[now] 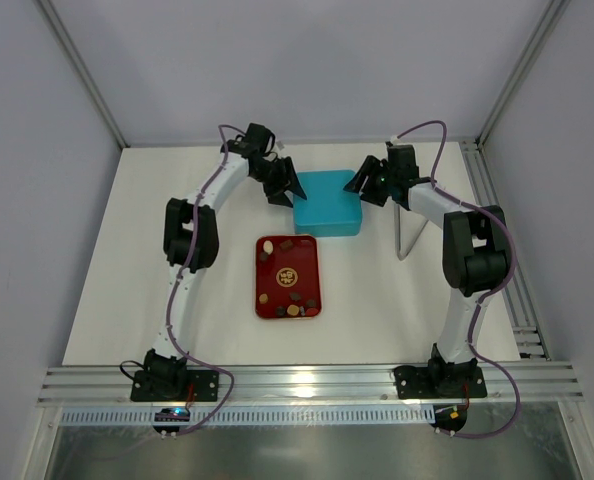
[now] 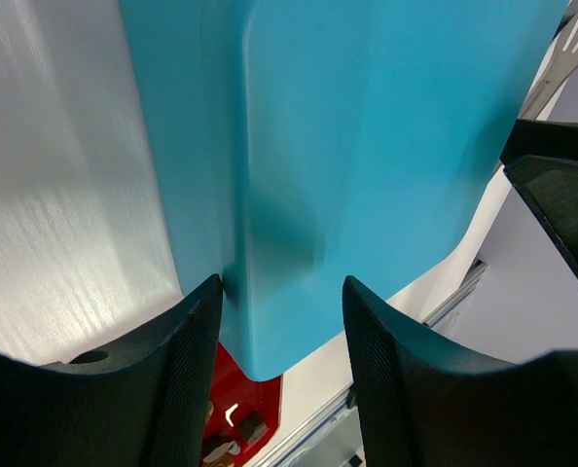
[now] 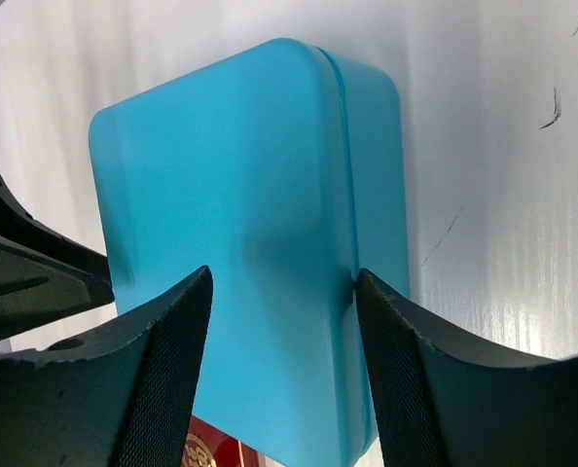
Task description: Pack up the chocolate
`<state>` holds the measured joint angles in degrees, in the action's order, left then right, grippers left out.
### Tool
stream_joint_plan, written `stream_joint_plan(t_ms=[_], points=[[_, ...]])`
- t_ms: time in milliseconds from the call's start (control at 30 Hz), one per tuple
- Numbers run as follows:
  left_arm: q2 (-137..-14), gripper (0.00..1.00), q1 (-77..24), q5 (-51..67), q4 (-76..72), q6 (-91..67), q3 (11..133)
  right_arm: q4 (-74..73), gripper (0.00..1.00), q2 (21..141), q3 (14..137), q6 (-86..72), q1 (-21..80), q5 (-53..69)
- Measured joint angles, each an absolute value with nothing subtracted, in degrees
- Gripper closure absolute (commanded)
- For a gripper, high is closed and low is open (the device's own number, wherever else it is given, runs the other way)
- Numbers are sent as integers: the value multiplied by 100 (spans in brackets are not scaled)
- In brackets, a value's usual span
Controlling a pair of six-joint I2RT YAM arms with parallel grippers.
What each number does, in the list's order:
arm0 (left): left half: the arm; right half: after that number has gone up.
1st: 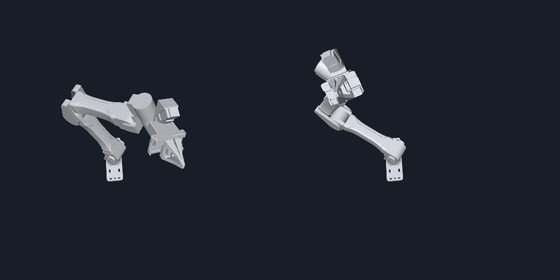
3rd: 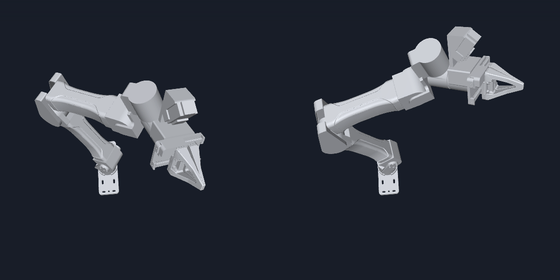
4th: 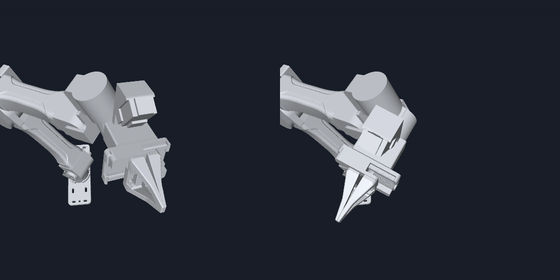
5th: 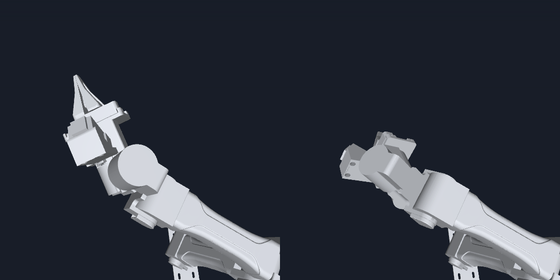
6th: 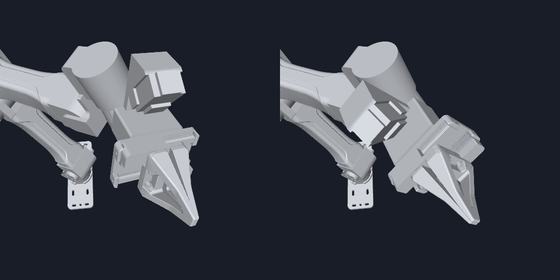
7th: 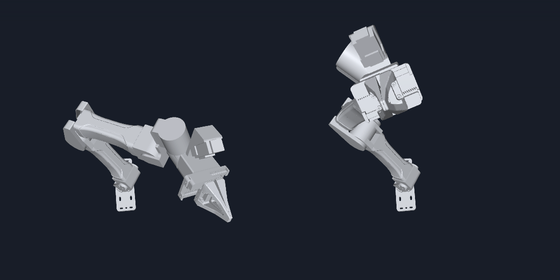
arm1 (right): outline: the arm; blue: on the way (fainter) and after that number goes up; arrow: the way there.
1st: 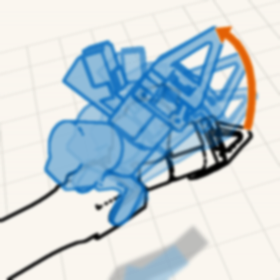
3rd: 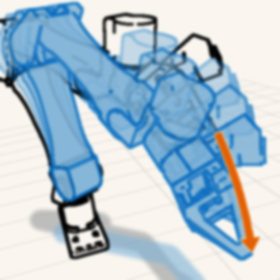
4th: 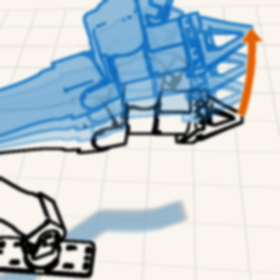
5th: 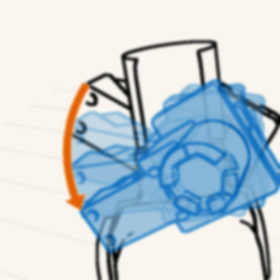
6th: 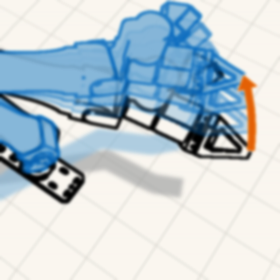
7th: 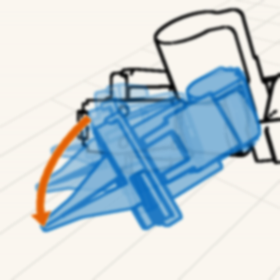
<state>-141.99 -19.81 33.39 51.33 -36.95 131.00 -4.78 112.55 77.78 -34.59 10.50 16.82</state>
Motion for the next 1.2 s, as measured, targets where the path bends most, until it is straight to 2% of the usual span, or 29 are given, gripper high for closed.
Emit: stream_joint_plan(t_ms=[233,800,1000,1100,1200], points=[[-14208,41,-2032,3170,5227,-3680,13100,-690,38,11432,7778,-3463,1092,1653],[-14285,42,-2045,2974,5223,-3701,12971,132,48,11308,7242,-3632,1090,1730],[-14184,42,-2040,2980,5076,-3710,12752,543,55,11179,6895,-3765,1072,1741],[-14136,43,-2038,2982,5024,-3719,12661,725,64,11133,6748,-3841,1066,1758],[-14097,43,-2034,2982,4987,-3723,12582,963,66,11083,6571,-3935,1057,1761]])
